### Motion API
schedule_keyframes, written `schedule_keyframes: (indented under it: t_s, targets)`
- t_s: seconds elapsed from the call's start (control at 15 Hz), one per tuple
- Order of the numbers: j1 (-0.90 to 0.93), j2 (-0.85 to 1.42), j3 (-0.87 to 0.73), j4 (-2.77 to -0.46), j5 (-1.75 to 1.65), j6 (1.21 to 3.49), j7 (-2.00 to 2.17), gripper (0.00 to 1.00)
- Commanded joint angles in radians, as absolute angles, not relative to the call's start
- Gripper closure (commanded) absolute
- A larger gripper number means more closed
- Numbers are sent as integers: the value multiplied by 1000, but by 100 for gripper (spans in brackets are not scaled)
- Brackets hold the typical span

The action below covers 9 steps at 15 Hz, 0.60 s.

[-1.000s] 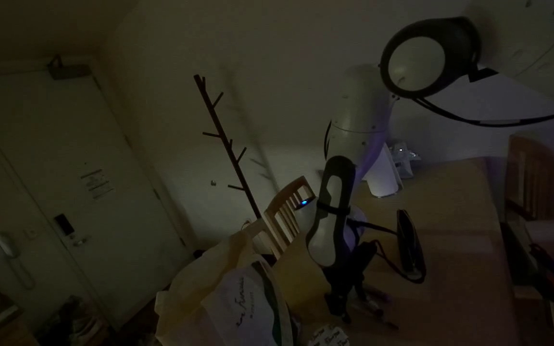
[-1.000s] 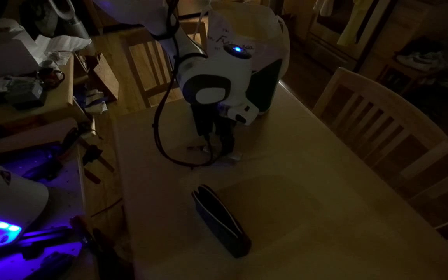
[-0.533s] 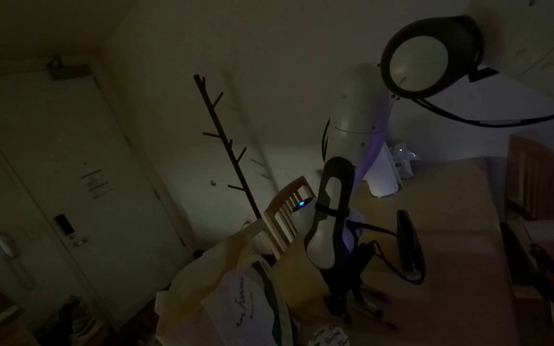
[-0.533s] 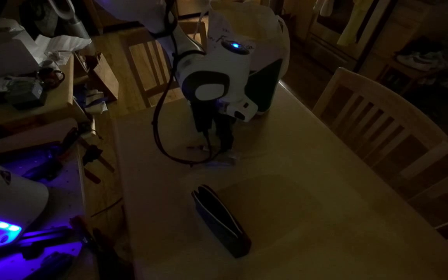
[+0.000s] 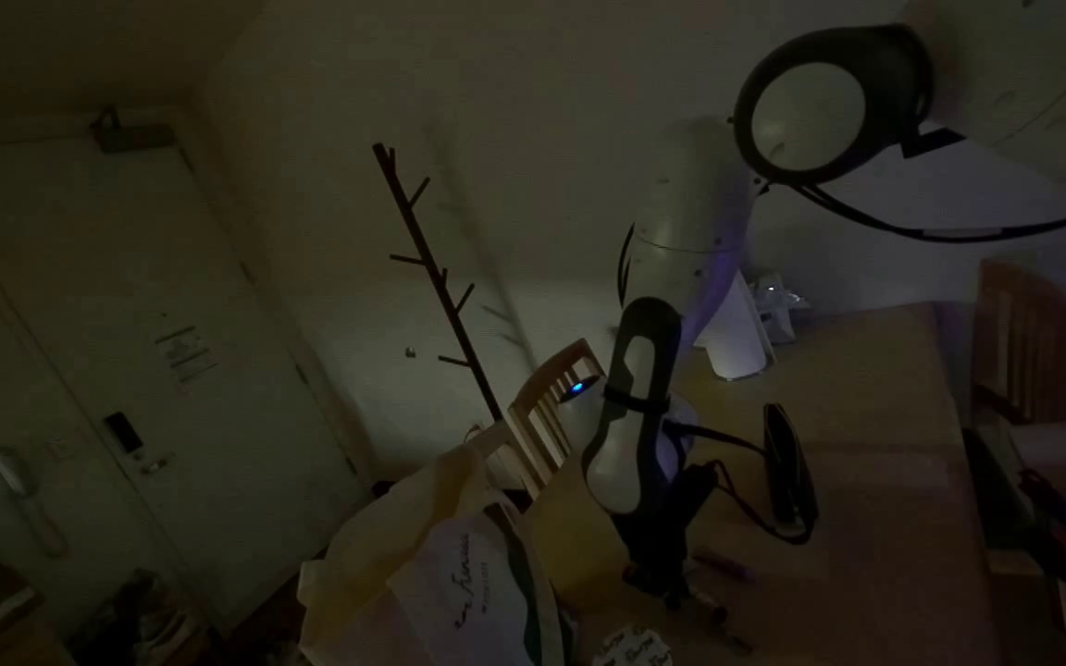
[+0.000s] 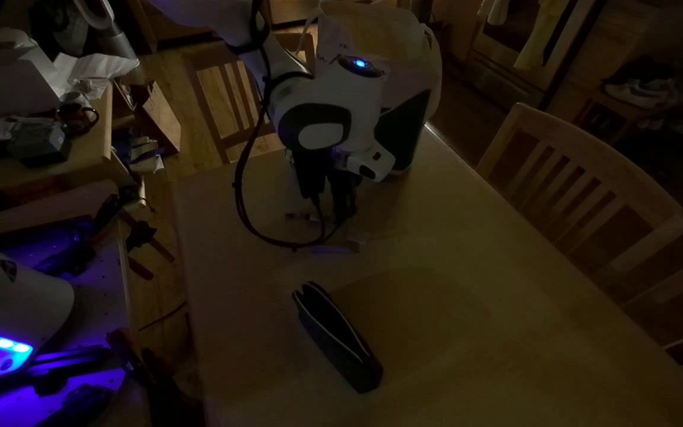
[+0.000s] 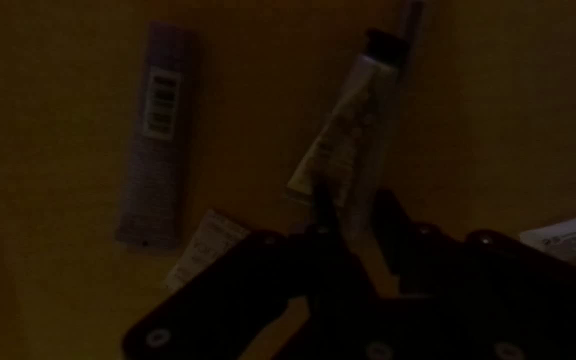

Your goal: Pick up the pen and put it in the parse

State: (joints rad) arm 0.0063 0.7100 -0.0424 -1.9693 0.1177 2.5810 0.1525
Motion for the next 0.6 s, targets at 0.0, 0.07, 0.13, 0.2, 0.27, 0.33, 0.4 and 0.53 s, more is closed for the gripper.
schedule_keyframes:
  t_s: [0.0, 0.07, 0.13, 0.2, 0.27, 0.33, 0.4, 0.53]
  targets:
    - [10, 702, -39, -1969, 115, 2557, 166, 99]
    - [9, 700, -39, -1971, 114, 2554, 165, 100]
    - [7, 694, -38, -1976, 114, 2555, 160, 98]
    - [7, 680, -40, -1991, 112, 2559, 157, 97]
    - [11, 672, -45, -1998, 109, 2558, 164, 97]
    - [31, 650, -69, -2017, 94, 2550, 196, 97]
    - [40, 629, -81, -2035, 85, 2541, 206, 97]
    - [65, 580, -114, -2072, 57, 2513, 238, 97]
